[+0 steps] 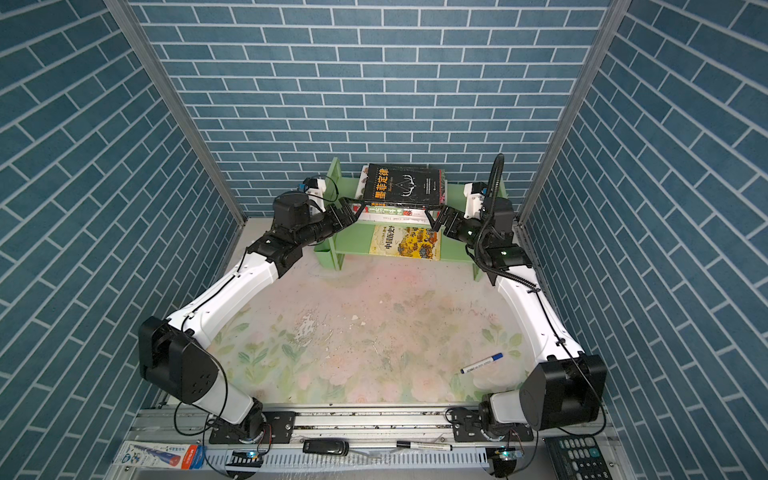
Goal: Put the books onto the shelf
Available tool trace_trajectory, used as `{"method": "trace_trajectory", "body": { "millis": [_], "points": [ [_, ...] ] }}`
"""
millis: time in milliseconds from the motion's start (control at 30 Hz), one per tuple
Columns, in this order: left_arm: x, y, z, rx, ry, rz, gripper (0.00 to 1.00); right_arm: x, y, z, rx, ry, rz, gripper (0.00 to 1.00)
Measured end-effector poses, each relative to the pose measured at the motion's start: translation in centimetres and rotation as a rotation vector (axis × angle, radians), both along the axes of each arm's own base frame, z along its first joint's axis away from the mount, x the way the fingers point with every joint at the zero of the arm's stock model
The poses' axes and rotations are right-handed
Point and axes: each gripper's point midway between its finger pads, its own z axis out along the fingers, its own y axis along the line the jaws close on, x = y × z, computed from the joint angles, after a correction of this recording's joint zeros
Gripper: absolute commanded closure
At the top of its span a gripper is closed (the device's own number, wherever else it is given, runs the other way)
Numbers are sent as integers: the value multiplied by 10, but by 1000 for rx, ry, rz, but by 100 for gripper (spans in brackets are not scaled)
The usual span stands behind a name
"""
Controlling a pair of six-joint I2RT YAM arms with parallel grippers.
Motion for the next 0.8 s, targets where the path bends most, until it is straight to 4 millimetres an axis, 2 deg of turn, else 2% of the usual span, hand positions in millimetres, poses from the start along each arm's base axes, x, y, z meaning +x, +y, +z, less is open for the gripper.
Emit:
{"method": "trace_trajectory", "body": {
  "millis": [533,800],
  "points": [
    [17,-8,14,-62,-43,4,0,6,7,-5,15,2,33,3],
    [15,-18,19,-105,-49,-38,0,8,9,-6,19,3,45,3]
  ]
}}
